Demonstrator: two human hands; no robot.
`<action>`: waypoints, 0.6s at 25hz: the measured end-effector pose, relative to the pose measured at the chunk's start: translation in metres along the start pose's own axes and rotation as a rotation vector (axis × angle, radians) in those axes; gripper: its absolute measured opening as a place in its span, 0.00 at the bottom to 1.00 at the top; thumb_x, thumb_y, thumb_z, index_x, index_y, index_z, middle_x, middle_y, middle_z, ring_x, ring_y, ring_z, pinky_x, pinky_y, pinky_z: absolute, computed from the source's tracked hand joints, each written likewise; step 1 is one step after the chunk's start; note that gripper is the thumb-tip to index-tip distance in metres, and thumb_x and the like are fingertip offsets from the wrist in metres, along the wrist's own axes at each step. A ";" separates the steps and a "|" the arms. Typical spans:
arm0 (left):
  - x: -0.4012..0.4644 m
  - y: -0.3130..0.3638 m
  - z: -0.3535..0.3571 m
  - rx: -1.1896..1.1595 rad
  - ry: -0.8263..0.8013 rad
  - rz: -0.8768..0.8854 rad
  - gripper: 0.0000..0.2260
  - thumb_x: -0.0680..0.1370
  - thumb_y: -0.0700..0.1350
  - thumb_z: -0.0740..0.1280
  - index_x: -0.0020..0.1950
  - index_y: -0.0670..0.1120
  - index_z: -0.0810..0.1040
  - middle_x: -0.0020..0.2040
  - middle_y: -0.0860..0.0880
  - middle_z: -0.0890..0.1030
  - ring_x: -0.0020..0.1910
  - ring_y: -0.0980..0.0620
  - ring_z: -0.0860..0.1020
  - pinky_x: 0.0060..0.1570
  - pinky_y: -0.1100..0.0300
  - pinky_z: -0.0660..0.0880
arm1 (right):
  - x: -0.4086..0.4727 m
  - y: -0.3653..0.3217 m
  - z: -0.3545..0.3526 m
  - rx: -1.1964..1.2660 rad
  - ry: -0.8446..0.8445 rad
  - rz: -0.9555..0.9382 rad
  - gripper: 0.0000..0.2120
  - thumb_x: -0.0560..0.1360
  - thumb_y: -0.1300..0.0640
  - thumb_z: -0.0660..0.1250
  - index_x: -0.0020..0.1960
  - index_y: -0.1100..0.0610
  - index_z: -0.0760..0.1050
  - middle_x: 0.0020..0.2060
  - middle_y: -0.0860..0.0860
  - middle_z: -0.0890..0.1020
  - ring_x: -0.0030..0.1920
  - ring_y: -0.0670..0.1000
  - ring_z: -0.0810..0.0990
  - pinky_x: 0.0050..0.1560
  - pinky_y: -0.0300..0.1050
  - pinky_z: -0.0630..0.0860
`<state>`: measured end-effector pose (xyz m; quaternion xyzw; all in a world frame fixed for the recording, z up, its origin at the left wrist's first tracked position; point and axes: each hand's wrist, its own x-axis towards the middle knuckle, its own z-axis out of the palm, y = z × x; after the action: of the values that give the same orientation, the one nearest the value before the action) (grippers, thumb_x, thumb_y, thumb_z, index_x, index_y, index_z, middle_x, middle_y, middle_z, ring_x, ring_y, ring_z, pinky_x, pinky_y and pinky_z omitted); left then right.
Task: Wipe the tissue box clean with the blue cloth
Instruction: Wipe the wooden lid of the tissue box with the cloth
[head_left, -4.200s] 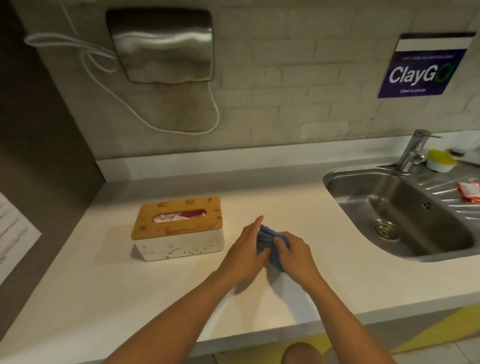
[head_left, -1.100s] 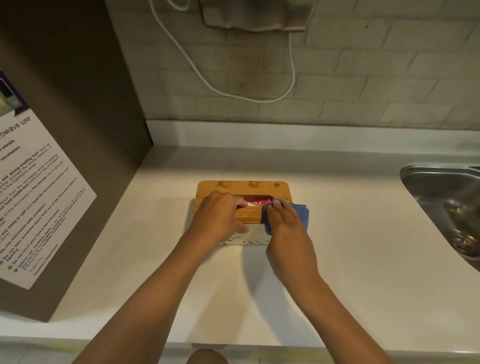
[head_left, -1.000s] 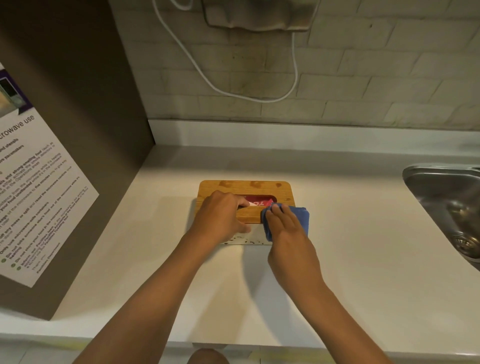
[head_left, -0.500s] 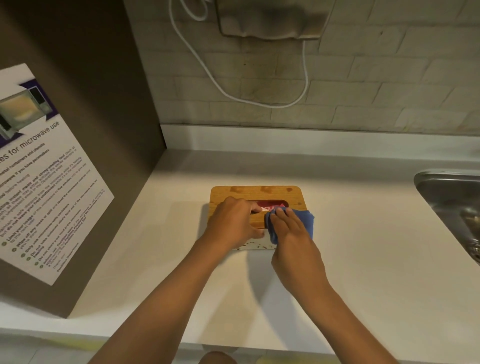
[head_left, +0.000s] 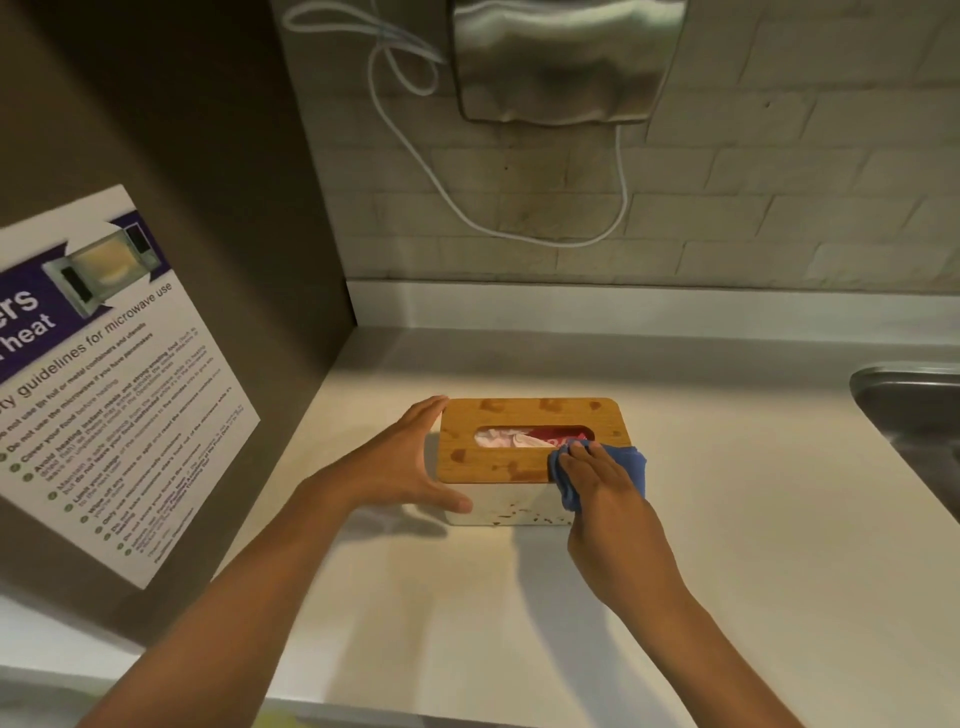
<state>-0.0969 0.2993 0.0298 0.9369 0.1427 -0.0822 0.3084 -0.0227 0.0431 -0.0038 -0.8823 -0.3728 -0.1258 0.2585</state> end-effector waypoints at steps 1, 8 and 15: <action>0.003 -0.002 0.004 -0.031 0.010 0.010 0.66 0.57 0.68 0.82 0.84 0.58 0.44 0.82 0.63 0.49 0.80 0.56 0.57 0.76 0.54 0.61 | 0.000 0.002 0.002 -0.011 -0.022 -0.004 0.19 0.61 0.72 0.73 0.49 0.58 0.78 0.50 0.53 0.82 0.52 0.56 0.80 0.54 0.54 0.79; 0.011 -0.011 0.021 -0.183 0.076 0.054 0.66 0.56 0.71 0.81 0.83 0.61 0.44 0.79 0.65 0.54 0.76 0.56 0.61 0.71 0.48 0.72 | 0.007 0.002 0.000 0.007 -0.021 0.018 0.14 0.62 0.72 0.71 0.44 0.58 0.76 0.45 0.53 0.81 0.46 0.56 0.78 0.51 0.53 0.78; 0.016 -0.014 0.031 -0.317 0.103 0.036 0.58 0.61 0.54 0.86 0.80 0.62 0.51 0.77 0.62 0.59 0.73 0.55 0.64 0.62 0.58 0.75 | -0.001 -0.003 -0.009 0.047 -0.054 -0.068 0.18 0.64 0.76 0.66 0.46 0.57 0.75 0.47 0.52 0.80 0.46 0.53 0.77 0.44 0.50 0.80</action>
<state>-0.0879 0.2949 -0.0060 0.8818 0.1525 -0.0051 0.4462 -0.0261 0.0388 0.0044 -0.8659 -0.4123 -0.1018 0.2644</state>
